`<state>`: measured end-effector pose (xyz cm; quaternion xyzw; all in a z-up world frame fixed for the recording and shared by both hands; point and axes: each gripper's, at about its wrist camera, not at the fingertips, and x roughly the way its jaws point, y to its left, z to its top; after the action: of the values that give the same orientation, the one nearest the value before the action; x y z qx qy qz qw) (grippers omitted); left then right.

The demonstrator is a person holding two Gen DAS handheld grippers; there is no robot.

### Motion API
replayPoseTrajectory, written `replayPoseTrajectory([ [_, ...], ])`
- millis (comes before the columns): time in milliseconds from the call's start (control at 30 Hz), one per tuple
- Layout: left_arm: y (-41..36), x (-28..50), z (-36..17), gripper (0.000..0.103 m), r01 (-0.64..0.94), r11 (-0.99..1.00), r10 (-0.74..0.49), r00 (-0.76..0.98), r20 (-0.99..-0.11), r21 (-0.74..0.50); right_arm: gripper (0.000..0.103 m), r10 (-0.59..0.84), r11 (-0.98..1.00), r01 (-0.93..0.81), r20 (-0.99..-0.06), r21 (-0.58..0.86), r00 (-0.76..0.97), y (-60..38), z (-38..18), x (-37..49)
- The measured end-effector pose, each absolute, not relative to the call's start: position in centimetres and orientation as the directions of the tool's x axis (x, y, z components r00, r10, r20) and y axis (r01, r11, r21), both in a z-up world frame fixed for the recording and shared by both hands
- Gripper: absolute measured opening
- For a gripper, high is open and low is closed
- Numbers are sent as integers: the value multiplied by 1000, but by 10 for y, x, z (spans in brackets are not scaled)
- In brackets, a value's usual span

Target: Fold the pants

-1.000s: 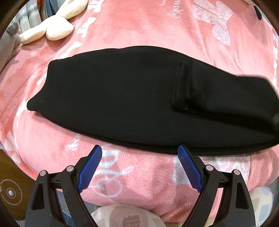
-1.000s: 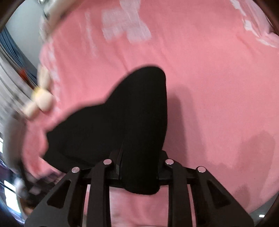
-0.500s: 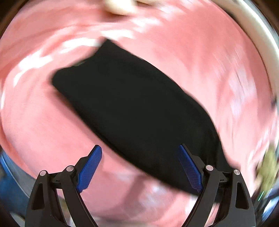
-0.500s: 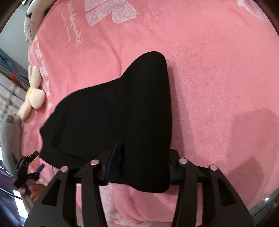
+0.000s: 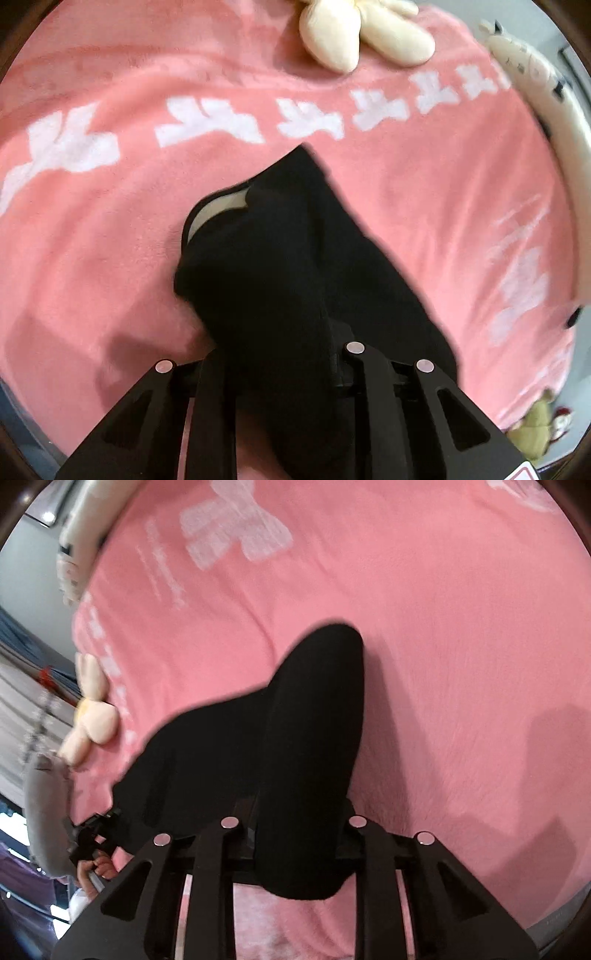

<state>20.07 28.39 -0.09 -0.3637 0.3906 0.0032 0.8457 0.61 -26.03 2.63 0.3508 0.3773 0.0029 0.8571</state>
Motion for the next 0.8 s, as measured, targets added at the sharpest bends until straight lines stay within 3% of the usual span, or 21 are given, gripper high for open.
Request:
replayPoseTrajectory([
  [133,259,164,38,16,-177,766,-357,682,-639,-618,21,225,799,244,-650,550,726,-282,58,-17],
  [267,210,136,22,17,-104,787,-452,573,-684,-608,23,106,800,363,-708,478,698,-329,46,-56],
  [333,193,127,4,17,-131,824,-402,551,-732,-551,34,107,797,408,-770,445,630,-347,13,-63],
  [400,192,122,-6,19,-168,823,-374,561,-739,-543,38,119,772,403,-736,491,667,-352,5,-76],
  [433,195,119,-8,20,-186,803,-382,570,-728,-566,45,69,786,430,-754,444,653,-348,13,-78],
  [500,198,120,-6,21,-198,794,-385,569,-727,-575,46,-123,844,463,-742,270,659,-325,42,-83],
  [533,196,122,-4,21,-199,795,-383,568,-728,-573,47,-150,875,427,-713,226,685,-309,54,-82],
  [567,194,124,-2,21,-196,805,-374,566,-735,-560,48,-105,909,352,-694,224,712,-291,63,-77],
  [633,189,125,1,21,-188,833,-345,561,-753,-521,61,84,950,154,-695,273,714,-246,71,-53],
  [667,187,124,3,21,-187,840,-334,562,-757,-509,61,178,956,48,-704,288,688,-215,67,-37],
  [733,185,126,4,22,-192,843,-323,566,-759,-502,61,254,960,-68,-736,273,627,-170,53,-12],
  [800,184,127,4,22,-195,843,-321,564,-761,-501,61,237,971,-133,-785,197,572,-134,34,12],
])
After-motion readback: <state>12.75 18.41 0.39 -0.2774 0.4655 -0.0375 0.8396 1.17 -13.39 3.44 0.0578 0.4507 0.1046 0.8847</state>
